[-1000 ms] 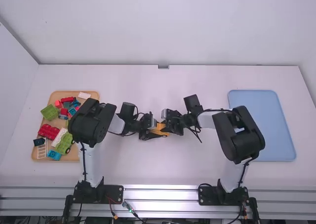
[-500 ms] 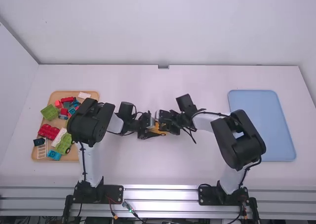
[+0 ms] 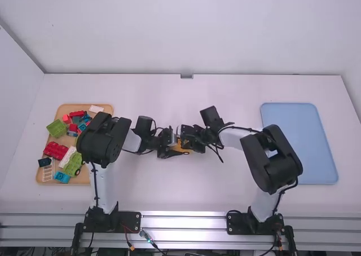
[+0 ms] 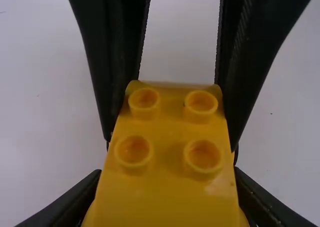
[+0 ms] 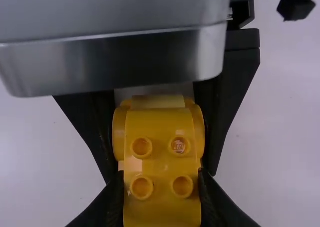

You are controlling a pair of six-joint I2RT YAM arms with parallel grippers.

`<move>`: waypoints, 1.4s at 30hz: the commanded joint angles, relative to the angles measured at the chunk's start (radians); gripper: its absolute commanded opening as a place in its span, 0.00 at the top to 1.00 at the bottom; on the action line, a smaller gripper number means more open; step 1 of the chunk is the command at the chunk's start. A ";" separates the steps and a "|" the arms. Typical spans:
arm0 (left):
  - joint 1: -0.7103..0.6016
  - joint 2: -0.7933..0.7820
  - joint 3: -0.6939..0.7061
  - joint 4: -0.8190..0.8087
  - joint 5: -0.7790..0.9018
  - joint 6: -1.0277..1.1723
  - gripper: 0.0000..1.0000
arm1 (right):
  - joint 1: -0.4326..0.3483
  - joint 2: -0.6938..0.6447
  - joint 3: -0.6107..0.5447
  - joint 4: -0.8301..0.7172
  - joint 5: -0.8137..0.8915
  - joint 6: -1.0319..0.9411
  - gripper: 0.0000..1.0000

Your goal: Assemble lego blocks to make yellow taxi

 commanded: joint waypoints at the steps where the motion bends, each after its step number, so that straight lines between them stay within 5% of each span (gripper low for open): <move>1: -0.027 0.021 0.001 -0.009 0.000 -0.014 0.59 | 0.014 0.077 0.008 -0.003 0.147 0.069 0.75; 24: -0.027 0.021 0.001 -0.013 -0.002 -0.014 0.60 | -0.032 0.067 0.024 0.006 0.029 0.057 0.62; 35: -0.027 0.021 0.001 -0.020 -0.003 -0.014 0.56 | -0.084 0.000 0.024 -0.043 -0.157 -0.074 0.57; 37: -0.027 0.021 0.001 -0.021 -0.002 -0.014 0.52 | -0.089 -0.015 0.024 -0.044 -0.171 -0.090 0.48; 39: -0.027 0.021 0.001 -0.029 -0.003 -0.014 0.47 | -0.096 -0.029 0.024 -0.043 -0.181 -0.089 0.00; 42: -0.027 0.021 0.001 -0.039 -0.003 -0.014 0.40 | -0.111 -0.050 0.024 -0.048 -0.196 -0.089 0.01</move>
